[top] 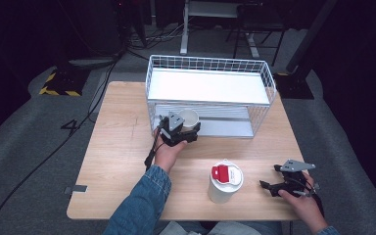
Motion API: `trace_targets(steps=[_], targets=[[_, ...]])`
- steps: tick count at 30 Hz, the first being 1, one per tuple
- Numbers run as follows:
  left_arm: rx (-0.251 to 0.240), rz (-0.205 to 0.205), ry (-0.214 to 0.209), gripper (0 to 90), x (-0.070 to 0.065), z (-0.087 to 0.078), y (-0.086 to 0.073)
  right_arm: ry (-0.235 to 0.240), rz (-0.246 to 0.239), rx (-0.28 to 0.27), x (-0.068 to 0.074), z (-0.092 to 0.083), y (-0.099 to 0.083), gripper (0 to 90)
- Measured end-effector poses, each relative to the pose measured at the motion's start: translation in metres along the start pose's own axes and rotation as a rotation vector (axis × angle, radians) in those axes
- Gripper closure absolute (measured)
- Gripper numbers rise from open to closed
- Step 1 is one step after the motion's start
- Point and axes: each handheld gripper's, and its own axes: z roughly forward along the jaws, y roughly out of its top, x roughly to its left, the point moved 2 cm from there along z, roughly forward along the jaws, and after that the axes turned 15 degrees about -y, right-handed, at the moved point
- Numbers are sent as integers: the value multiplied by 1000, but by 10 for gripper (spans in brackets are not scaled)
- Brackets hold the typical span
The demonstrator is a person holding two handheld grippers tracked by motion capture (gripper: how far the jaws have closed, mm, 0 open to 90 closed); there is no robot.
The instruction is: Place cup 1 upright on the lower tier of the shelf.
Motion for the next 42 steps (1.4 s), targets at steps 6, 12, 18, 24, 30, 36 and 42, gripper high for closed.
trace_targets(steps=[6, 12, 18, 24, 30, 36, 42], targets=[[-18, 3, 8, 202, 8, 9, -1, 0, 0, 0, 0, 0, 0, 76], [0, 17, 32, 201, 16, 22, -2, 0, 0, 0, 0, 0, 0, 76], [-2, -10, 35, 201, 22, 35, -2, 1, 1, -1, 0, 0, 0, 77], [-9, -44, 43, 201, 28, 45, -4, 3, -1, -3, 0, 0, 0, 80], [-15, -47, 49, 200, 31, 50, -5, 6, -5, -5, 1, 0, 0, 86], [-25, -76, 47, 179, 32, 52, -6, 9, -7, -8, 1, -1, 0, 96], [-26, -89, 39, 152, 32, 51, -6, 10, -10, -8, 1, -1, 0, 99]])
